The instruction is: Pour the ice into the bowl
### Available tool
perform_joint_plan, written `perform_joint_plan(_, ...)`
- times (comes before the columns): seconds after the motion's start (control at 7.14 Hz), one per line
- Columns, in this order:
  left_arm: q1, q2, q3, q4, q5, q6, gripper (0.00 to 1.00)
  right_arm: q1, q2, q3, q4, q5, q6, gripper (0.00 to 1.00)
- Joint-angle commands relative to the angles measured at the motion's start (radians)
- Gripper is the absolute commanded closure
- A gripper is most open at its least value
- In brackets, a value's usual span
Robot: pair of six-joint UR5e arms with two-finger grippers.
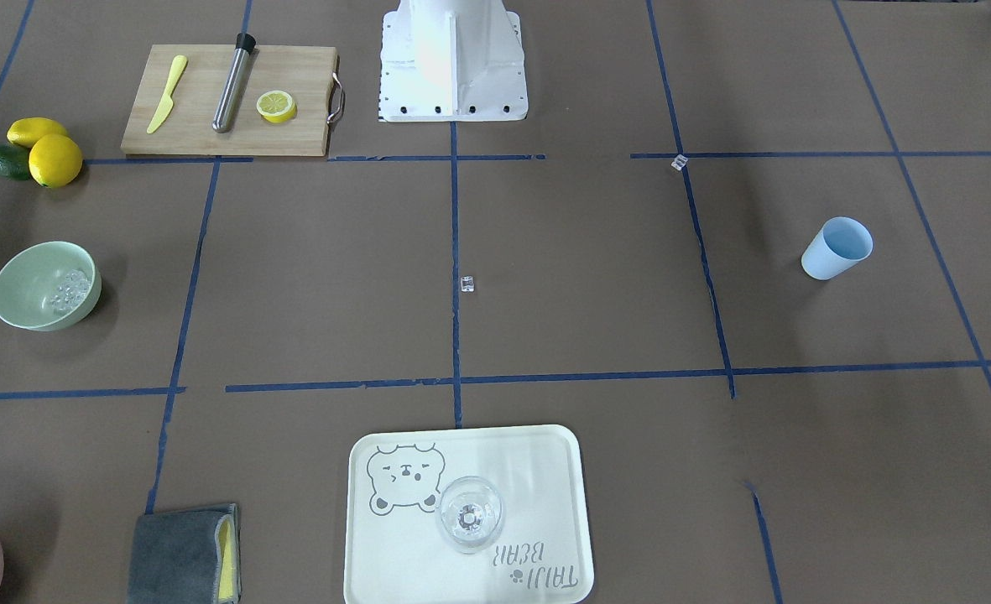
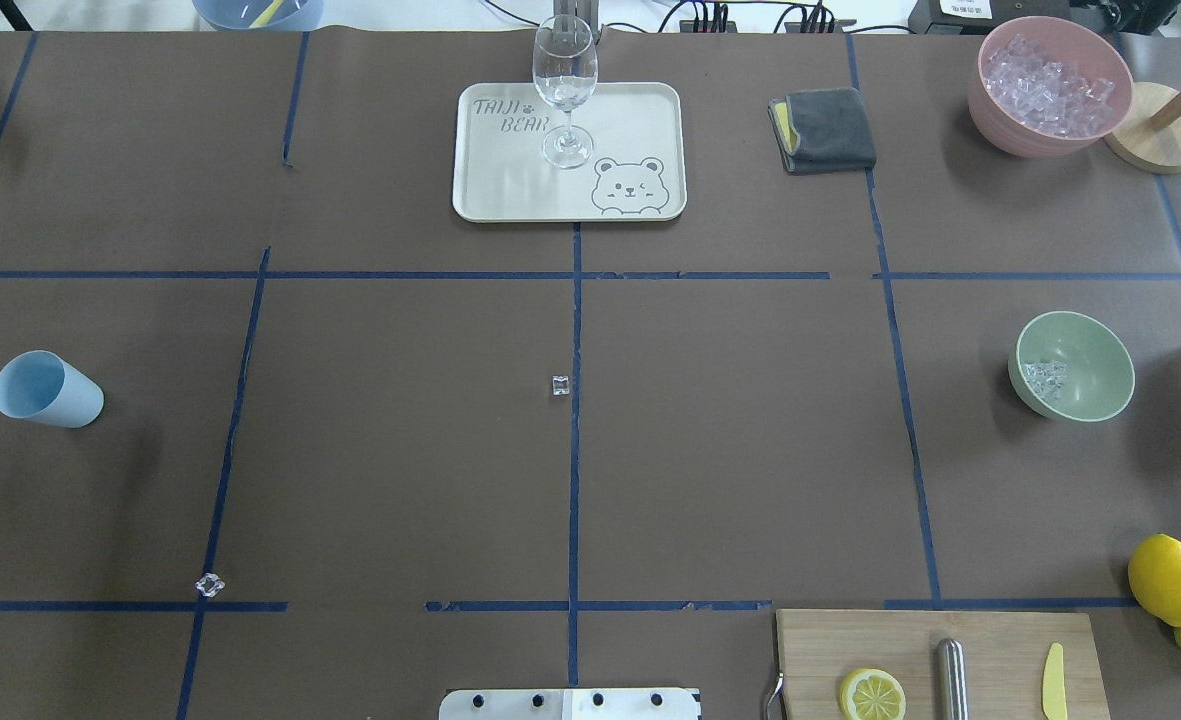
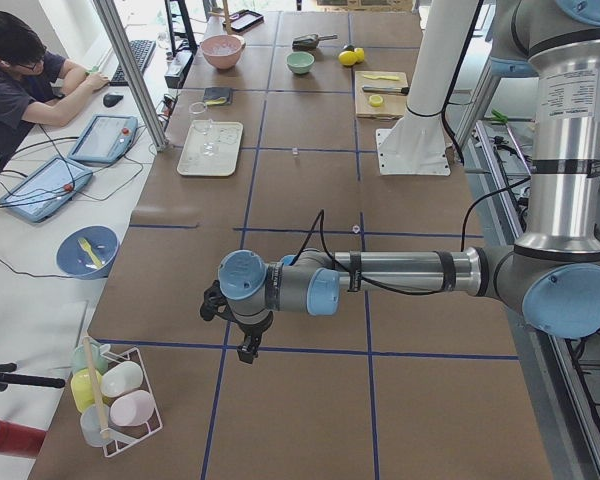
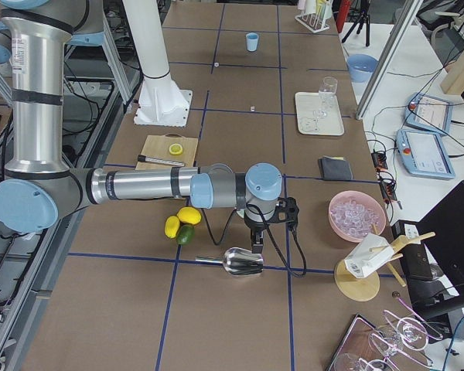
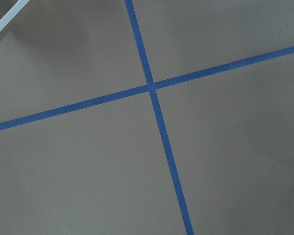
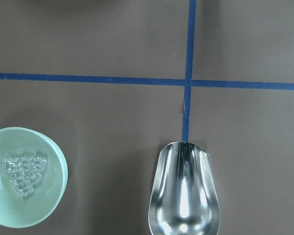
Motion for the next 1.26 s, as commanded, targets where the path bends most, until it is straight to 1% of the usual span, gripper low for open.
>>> perform_joint_plan(0.0,-0.002,-0.001,-0.009,0.003,0.003,-0.028,0.00,0.019,-0.005,-0.005,0.000,0.006,0.003,0.00)
perform_joint_plan(0.14,-0.014,-0.001,-0.021,0.005,0.008,-0.062,0.00,0.026,-0.008,-0.007,-0.002,0.012,0.003,0.00)
perform_joint_plan(0.42,-0.038,-0.002,-0.044,0.003,0.013,-0.128,0.00,0.050,-0.009,-0.022,-0.002,0.071,0.004,0.00)
perform_joint_plan(0.56,-0.042,-0.004,-0.046,0.003,0.029,-0.128,0.00,0.055,-0.009,-0.028,-0.002,0.072,0.004,0.00)
perform_joint_plan(1.12,-0.056,-0.002,-0.059,0.003,0.045,-0.127,0.00,0.055,-0.009,-0.039,0.000,0.063,0.004,0.00)
